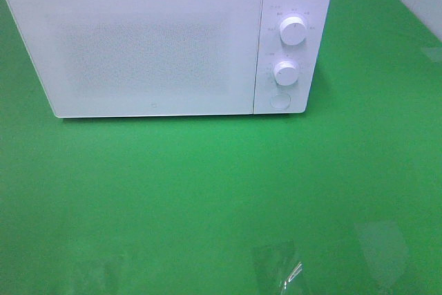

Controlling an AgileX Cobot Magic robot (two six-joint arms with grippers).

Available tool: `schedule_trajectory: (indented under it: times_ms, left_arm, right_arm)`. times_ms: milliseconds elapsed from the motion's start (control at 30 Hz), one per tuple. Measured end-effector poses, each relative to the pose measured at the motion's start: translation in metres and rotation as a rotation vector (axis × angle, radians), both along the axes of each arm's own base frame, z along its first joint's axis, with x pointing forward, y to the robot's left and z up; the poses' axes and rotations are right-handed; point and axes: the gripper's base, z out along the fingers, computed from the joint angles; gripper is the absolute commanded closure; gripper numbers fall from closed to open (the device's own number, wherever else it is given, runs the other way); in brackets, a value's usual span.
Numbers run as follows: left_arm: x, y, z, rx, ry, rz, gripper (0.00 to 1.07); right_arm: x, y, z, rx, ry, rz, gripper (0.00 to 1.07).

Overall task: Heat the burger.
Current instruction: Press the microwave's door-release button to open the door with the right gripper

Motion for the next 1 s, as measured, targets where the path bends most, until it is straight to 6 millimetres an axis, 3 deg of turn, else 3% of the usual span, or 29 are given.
schedule_trajectory:
  times_ms: [300,1000]
  left_arm:
    - [0.0,0.0001,0.0,0.001,0.0,0.001,0.07]
    - [0.0,0.0003,0.0,0.003,0.0,0.002,0.07]
  right_arm:
    - [0.009,0.0007,-0.0022,0.009,-0.067,0.001,0.36]
    - [0.0097,0.0008,-0.0011,0.011,-0.083,0.002,0.37]
